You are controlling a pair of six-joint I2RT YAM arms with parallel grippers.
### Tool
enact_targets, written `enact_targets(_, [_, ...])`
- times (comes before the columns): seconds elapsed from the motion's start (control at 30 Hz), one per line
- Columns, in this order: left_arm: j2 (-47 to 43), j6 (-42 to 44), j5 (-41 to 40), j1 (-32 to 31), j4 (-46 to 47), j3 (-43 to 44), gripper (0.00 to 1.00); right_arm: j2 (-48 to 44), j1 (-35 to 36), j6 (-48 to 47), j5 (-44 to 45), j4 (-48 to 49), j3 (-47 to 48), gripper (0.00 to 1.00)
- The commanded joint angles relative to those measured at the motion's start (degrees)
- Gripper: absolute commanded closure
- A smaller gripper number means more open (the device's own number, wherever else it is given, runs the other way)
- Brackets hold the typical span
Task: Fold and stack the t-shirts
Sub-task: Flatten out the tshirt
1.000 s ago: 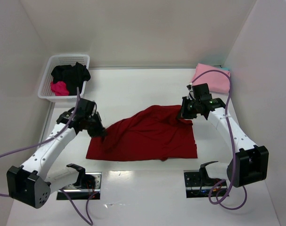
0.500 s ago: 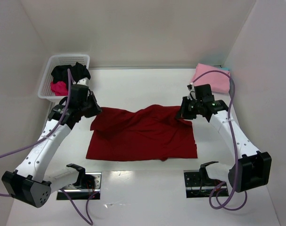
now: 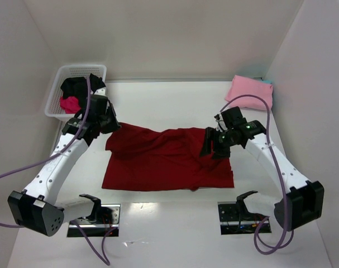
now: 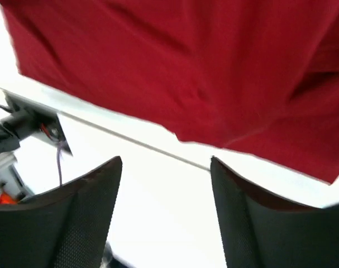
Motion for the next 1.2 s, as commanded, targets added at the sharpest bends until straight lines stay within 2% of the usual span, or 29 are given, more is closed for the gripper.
enact_targets(0.0, [0.5, 2.6, 0.1, 0.3, 2.8, 2.8, 1.0, -4.5, 0.1, 4.5, 5.1, 2.4, 6.7, 0.04])
enact_targets(0.03, [0.5, 2.6, 0.1, 0.3, 2.8, 3.4, 1.0, -5.0, 0.1, 5.5, 5.6, 5.5, 7.5, 0.0])
enact_targets(0.1, [0.5, 2.6, 0.1, 0.3, 2.8, 3.4, 1.0, -5.6, -0.5, 7.1, 7.9, 10.5, 8.2, 0.0])
enact_targets(0.33, [1.0, 2.6, 0.7, 0.8, 3.4, 2.9, 1.0, 2.5, -1.2, 9.7, 23.2, 17.4, 1.2, 0.0])
enact_targets(0.47, [1.0, 2.6, 1.7, 1.4, 3.4, 2.8, 1.0, 7.1, -4.3, 9.7, 24.6, 21.3, -2.6, 0.01])
enact_targets(0.53, [2.1, 2.6, 2.3, 1.9, 3.4, 2.8, 1.0, 9.3, -4.9, 9.7, 26.7, 23.3, -3.4, 0.05])
enact_targets(0.83, [2.6, 2.0, 3.4, 2.4, 4.0, 2.8, 1.0, 16.0, -7.0, 8.1, 28.5, 32.5, -3.4, 0.08])
enact_targets(0.93, [3.1, 2.0, 3.4, 2.4, 4.0, 2.8, 1.0, 20.7, -7.5, 6.3, 27.9, 33.9, -2.7, 0.11])
enact_targets(1.07, [3.1, 1.5, 3.9, 2.9, 4.5, 2.3, 1.0, 23.1, -9.5, 5.8, 27.9, 36.3, -2.2, 0.2])
enact_targets(1.17, [3.1, 1.5, 3.9, 2.9, 4.5, 2.3, 1.0, 24.4, -10.1, 5.8, 27.2, 37.3, -1.5, 0.24])
